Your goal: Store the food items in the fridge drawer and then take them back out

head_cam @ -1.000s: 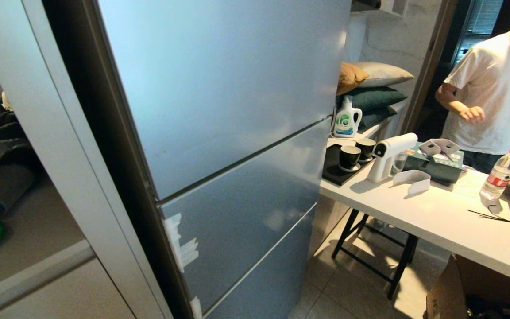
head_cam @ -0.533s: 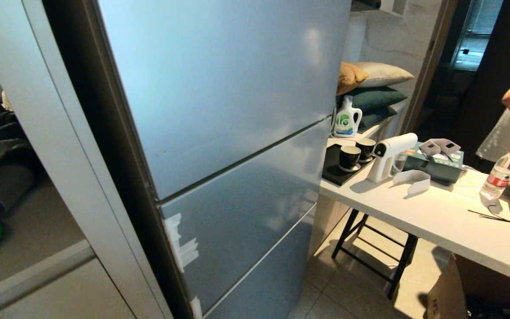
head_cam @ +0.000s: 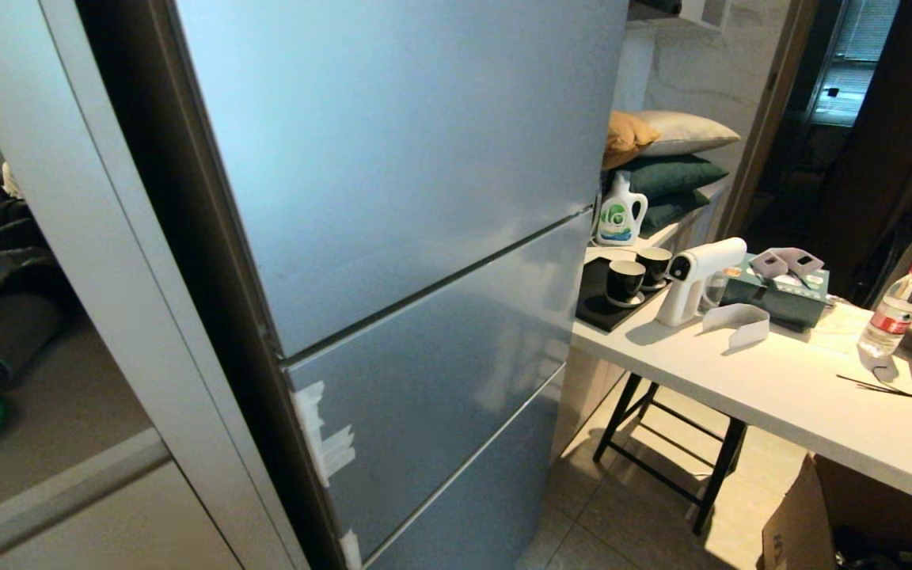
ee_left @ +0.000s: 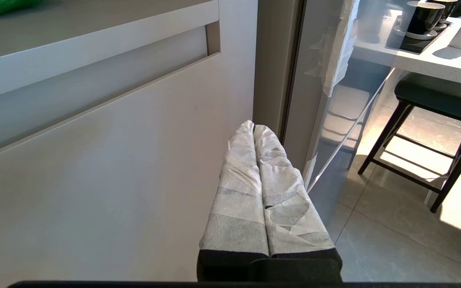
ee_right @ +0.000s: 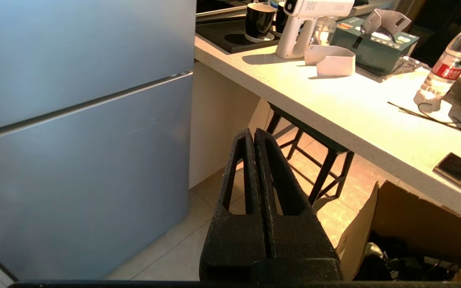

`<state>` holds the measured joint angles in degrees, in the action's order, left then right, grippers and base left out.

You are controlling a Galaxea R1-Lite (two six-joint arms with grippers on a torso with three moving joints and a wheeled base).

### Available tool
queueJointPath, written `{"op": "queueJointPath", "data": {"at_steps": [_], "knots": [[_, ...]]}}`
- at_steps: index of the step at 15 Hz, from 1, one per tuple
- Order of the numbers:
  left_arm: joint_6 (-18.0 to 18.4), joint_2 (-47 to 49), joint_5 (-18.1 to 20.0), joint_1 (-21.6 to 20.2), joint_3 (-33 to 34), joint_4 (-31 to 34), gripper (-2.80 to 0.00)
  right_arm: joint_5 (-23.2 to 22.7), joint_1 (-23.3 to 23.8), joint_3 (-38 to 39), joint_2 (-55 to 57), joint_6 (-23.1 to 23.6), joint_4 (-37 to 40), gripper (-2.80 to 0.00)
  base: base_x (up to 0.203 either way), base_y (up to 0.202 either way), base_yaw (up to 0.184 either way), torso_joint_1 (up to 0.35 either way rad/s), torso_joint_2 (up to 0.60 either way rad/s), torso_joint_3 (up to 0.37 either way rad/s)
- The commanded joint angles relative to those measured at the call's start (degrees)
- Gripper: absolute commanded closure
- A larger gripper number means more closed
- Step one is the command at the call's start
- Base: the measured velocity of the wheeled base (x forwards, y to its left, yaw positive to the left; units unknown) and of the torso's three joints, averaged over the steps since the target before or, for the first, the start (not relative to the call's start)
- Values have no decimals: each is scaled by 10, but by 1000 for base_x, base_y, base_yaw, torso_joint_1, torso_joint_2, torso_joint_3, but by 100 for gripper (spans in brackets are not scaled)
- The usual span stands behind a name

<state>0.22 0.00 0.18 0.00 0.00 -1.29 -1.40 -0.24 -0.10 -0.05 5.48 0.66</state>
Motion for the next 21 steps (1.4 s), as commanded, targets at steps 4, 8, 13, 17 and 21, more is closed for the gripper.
{"op": "queueJointPath", "data": {"at_steps": [4, 8, 13, 17, 21], "knots": [[0, 1, 0, 0, 6, 0, 0, 6, 0, 0, 1, -34, -2, 0, 0, 0, 0, 0, 0, 0], [0, 1, 0, 0, 6, 0, 0, 11, 0, 0, 1, -47, -3, 0, 2, -6, 101, 0, 1, 3], [0, 1, 0, 0, 6, 0, 0, 12, 0, 0, 0, -56, -3, 0, 1, -4, 176, 3, 4, 3], [0, 1, 0, 0, 6, 0, 0, 14, 0, 0, 1, -62, -4, 0, 1, -8, 175, 4, 5, 2], [0, 1, 0, 0, 6, 0, 0, 14, 0, 0, 1, -62, -4, 0, 1, -8, 173, 3, 4, 2]]}}
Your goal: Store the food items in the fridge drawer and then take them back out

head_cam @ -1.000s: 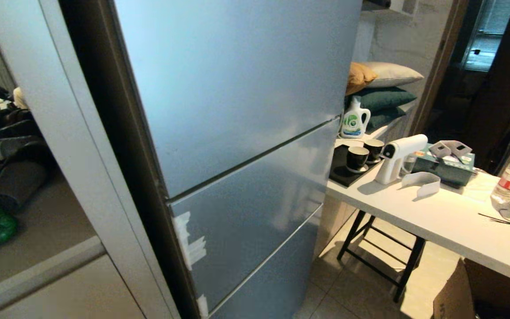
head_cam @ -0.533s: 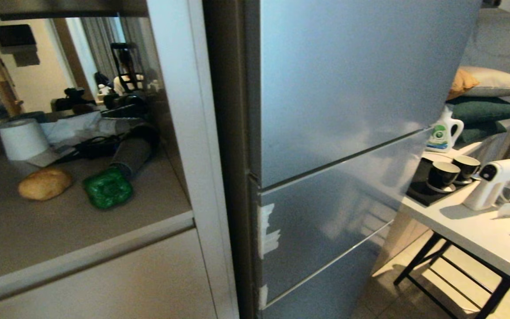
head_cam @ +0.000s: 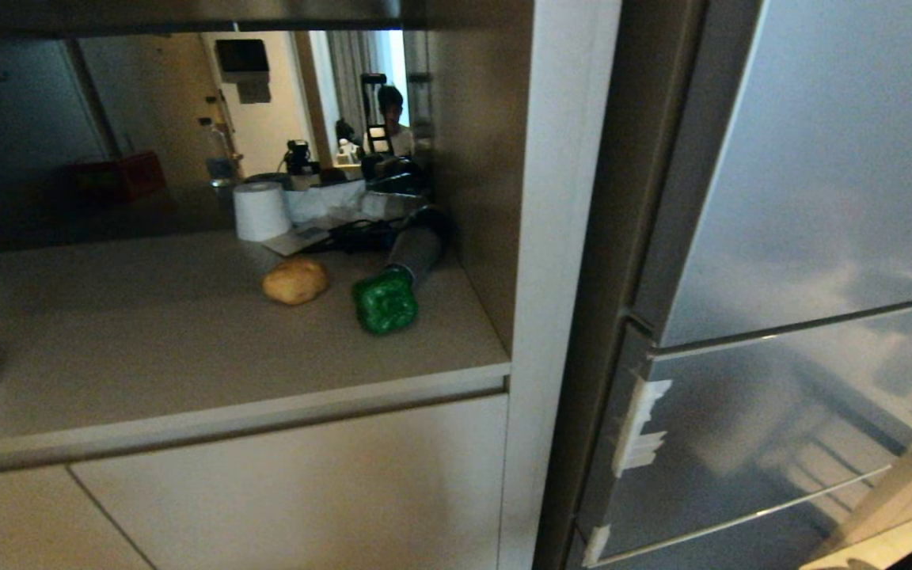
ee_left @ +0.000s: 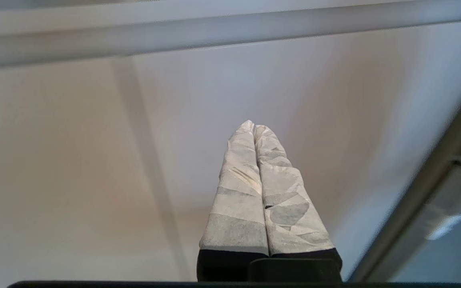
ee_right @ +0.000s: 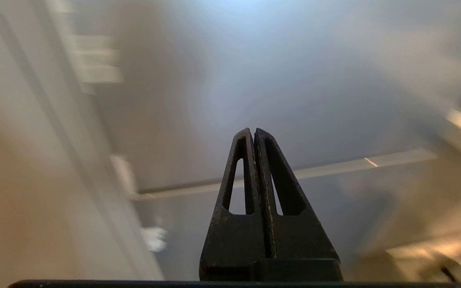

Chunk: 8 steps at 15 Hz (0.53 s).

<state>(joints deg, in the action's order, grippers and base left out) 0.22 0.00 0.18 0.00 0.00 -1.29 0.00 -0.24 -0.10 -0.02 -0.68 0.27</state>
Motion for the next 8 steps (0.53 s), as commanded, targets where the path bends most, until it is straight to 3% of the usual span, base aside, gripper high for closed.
{"op": "queueJointPath", "data": {"at_steps": [1, 4, 8], "knots": [[0, 1, 0, 0, 6, 0, 0, 0, 0, 0, 1, 0, 0, 0, 1, -7, 171, 3, -2, 5], [0, 1, 0, 0, 6, 0, 0, 1, 0, 0, 1, 1, 0, 0, 2, -8, 135, 3, 4, 1], [0, 1, 0, 0, 6, 0, 0, -2, 0, 0, 1, 6, 0, 0, 0, 0, 0, 0, 0, 0]]}}
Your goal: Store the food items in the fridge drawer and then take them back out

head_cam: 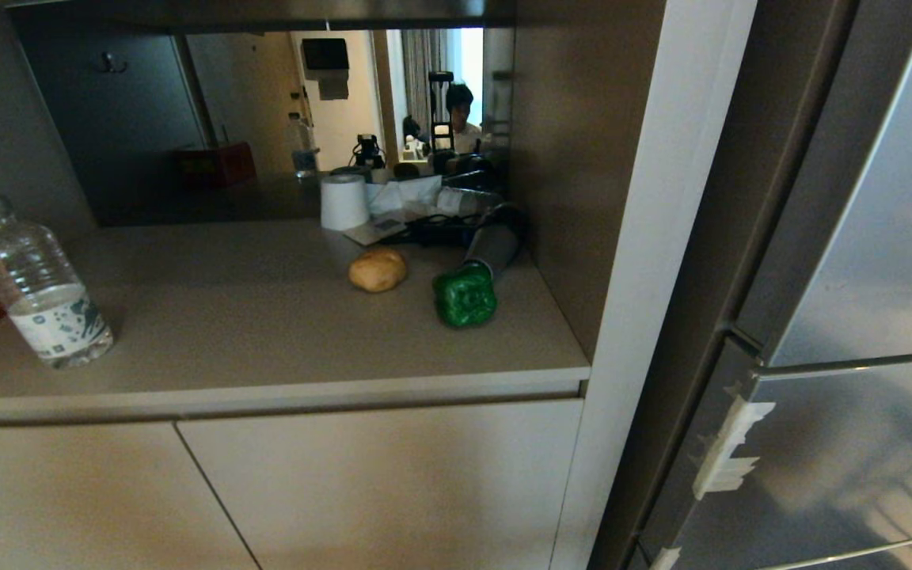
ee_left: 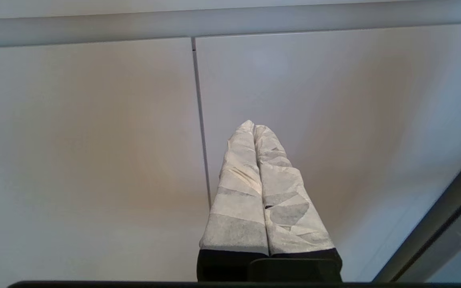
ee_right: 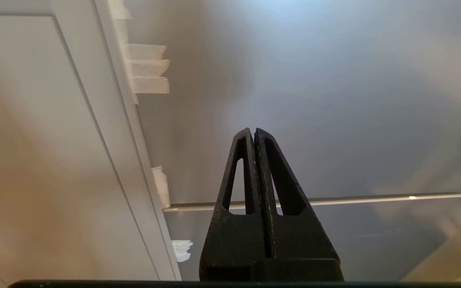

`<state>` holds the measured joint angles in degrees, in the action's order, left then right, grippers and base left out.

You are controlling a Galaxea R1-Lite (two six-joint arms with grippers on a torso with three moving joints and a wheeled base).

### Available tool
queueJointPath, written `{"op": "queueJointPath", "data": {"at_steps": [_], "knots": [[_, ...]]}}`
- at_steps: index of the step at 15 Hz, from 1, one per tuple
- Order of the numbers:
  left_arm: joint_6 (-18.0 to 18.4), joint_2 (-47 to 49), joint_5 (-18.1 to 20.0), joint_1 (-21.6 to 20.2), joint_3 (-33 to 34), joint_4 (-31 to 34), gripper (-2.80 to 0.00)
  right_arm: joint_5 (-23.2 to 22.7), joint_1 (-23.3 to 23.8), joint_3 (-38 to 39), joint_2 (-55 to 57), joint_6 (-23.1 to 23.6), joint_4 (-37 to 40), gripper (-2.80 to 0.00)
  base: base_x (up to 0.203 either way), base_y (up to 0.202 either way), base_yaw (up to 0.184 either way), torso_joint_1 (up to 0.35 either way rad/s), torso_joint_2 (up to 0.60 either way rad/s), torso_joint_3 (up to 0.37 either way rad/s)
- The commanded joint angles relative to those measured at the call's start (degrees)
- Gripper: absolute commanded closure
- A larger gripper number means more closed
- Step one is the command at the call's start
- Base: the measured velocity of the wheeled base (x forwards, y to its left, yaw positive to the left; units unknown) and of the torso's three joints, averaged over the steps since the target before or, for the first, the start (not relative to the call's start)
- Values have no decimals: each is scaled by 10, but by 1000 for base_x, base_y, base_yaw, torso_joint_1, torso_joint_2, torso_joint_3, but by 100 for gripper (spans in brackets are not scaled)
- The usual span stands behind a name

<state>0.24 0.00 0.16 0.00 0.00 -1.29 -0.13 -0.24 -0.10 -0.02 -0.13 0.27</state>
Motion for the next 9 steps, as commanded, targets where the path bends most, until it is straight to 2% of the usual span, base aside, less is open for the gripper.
{"op": "queueJointPath", "data": {"at_steps": [1, 9], "knots": [[-1, 1, 0, 0, 6, 0, 0, -1, 0, 0, 1, 1, 0, 0, 0, 0, 0, 0, 0, 0], [-1, 1, 0, 0, 6, 0, 0, 0, 0, 0, 0, -12, 1, 0, 0, 0, 0, 0, 0, 0]]}}
